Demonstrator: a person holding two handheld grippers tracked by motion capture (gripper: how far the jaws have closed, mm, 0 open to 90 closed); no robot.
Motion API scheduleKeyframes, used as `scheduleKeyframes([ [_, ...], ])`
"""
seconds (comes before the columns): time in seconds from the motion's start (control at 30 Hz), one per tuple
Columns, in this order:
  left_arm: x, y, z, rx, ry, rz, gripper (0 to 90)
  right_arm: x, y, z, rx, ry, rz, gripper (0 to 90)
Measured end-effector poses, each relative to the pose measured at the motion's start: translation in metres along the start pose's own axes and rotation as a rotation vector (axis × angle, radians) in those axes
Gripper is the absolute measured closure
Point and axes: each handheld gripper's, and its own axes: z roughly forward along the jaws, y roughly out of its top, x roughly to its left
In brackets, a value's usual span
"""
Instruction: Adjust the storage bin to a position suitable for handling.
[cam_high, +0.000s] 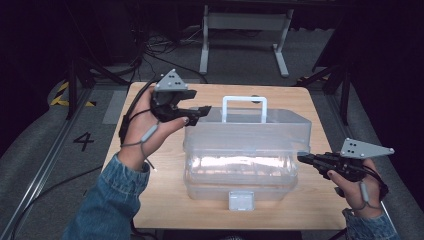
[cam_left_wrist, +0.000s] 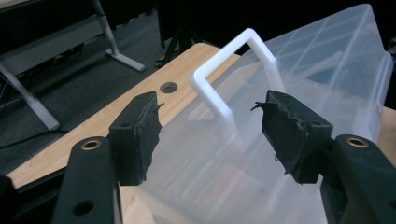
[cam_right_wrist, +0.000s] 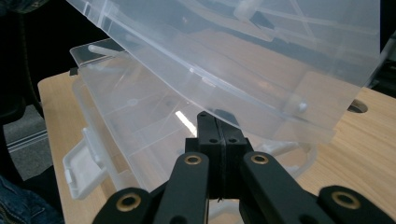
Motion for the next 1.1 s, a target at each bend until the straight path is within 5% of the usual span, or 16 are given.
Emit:
scheduleKeyframes([
  [0.2, -0.006, -0.031, -0.033, -0.064, 0.014, -0.053, 38.3, 0.002, 0.003, 0.002, -0.008, 0.001, 0.006, 90.0],
  [0.33, -0.008, -0.052, -0.040, -0.062, 0.012, -0.089, 38.3, 0.003, 0.004, 0.004, -0.010, -0.013, 0.007, 90.0],
  [0.77, -0.007, -0.098, -0.041, -0.052, 0.023, -0.156, 39.0, 0.004, 0.009, 0.006, -0.034, -0.046, 0.018, 90.0],
  [1.1, -0.007, -0.119, -0.018, 0.013, 0.027, -0.132, 39.0, 0.002, 0.014, 0.007, -0.053, -0.067, 0.037, 90.0],
])
